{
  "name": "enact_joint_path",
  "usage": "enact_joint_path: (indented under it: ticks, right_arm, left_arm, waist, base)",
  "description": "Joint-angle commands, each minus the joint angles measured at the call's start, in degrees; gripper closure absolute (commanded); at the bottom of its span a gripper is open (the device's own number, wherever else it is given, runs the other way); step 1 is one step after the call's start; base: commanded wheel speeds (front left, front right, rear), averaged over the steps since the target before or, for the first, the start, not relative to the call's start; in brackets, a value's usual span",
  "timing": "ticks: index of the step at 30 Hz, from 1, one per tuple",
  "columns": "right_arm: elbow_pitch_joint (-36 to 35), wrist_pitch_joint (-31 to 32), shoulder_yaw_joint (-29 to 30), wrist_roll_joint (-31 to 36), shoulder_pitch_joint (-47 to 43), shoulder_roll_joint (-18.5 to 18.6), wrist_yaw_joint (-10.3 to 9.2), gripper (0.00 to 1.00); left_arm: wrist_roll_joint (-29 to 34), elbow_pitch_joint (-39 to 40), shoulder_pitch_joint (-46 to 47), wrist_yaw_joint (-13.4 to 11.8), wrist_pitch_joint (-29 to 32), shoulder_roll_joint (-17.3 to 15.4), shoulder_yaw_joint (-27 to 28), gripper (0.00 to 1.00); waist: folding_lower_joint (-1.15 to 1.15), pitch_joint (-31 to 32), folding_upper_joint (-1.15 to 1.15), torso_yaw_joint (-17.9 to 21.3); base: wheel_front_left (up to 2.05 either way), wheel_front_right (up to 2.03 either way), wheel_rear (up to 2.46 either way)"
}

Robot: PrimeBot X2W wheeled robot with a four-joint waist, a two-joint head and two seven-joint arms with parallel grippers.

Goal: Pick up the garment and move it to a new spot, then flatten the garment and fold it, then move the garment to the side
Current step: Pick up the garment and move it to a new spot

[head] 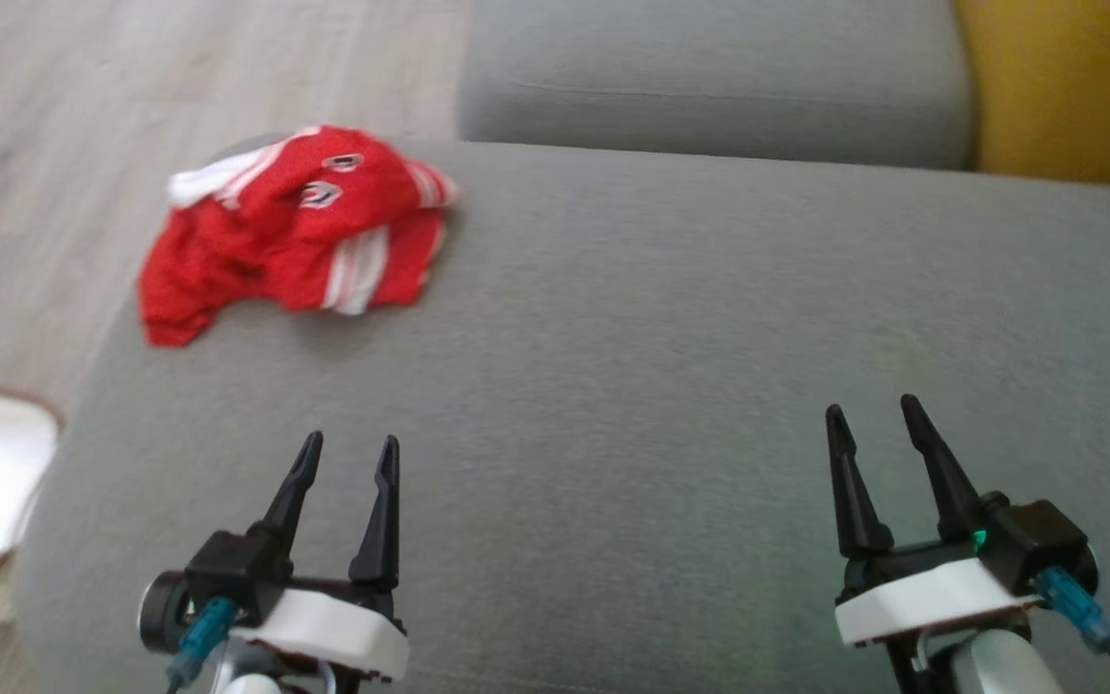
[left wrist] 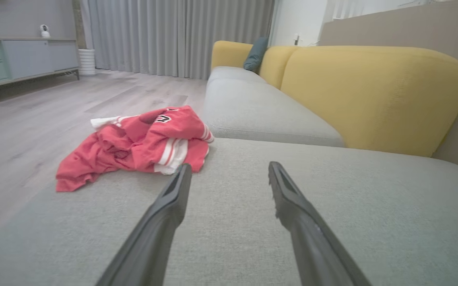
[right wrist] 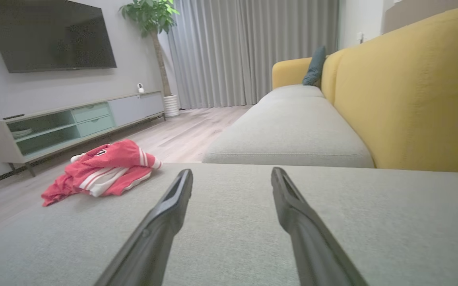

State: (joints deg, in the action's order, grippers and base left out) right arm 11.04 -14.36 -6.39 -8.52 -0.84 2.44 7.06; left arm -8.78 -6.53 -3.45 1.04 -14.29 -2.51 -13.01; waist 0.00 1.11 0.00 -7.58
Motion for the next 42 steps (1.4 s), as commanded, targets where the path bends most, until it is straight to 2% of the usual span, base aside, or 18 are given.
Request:
enact_joint_path:
  ticks: [1, 9, 16, 27, 32, 37, 42]
  right_arm:
    - [-2.04, -0.63, -1.51, -0.41, 0.99, 0.43, 0.43, 0.00]
    - [-2.06, -0.63, -2.68, -1.02, 0.80, 0.43, 0.43, 0.00]
    - [-2.16, -0.63, -3.05, -1.22, 0.68, 0.43, 0.43, 0.00]
    - [-2.39, -0.63, -3.31, -1.24, 0.74, 0.43, 0.43, 0.00]
    - [-2.70, -0.63, -3.47, -0.81, 0.90, 0.43, 0.43, 0.00]
    - [-3.47, -0.63, -2.87, 1.08, 2.43, 0.43, 0.43, 0.00]
    - [-4.68, -0.63, -1.42, 4.24, 4.99, 0.43, 0.43, 0.00]
  left_arm:
    - [0.35, 1.73, 1.27, 0.13, -0.71, -0.37, 2.03, 0.00]
    - [1.52, 2.09, 0.30, 0.75, -0.71, -0.37, 3.90, 0.00]
    - [2.00, 2.49, -0.45, 1.53, -0.71, -0.37, 4.99, 0.00]
    - [2.25, 3.03, -0.60, 1.74, -0.71, -0.37, 5.46, 0.00]
    - [2.83, 3.94, 2.19, 1.80, -0.71, -1.10, 7.26, 0.00]
    - [3.53, 4.34, 10.88, 2.93, -0.71, -4.26, 9.61, 0.00]
    - [3.95, -0.35, 25.05, 4.80, 0.08, -8.49, 9.14, 0.00]
  waist:
    - [0.00, 0.52, 0.00, -4.29]
    - [0.00, 1.06, 0.00, -12.32]
    - [0.00, 1.13, 0.00, -15.34]
    - [0.00, 0.24, 0.00, -16.72]
    - [0.00, -1.13, 0.00, -16.25]
    - [0.00, -5.53, 0.00, -14.30]
    - [0.00, -12.67, 0.00, -11.96]
  base:
    - [0.00, 0.00, 0.00]
    - [0.00, 0.00, 0.00]
    - [0.00, 0.00, 0.00]
    - [0.00, 0.00, 0.00]
    - [0.00, 0.00, 0.00]
    - [0.00, 0.00, 0.00]
    - [0.00, 0.00, 0.00]
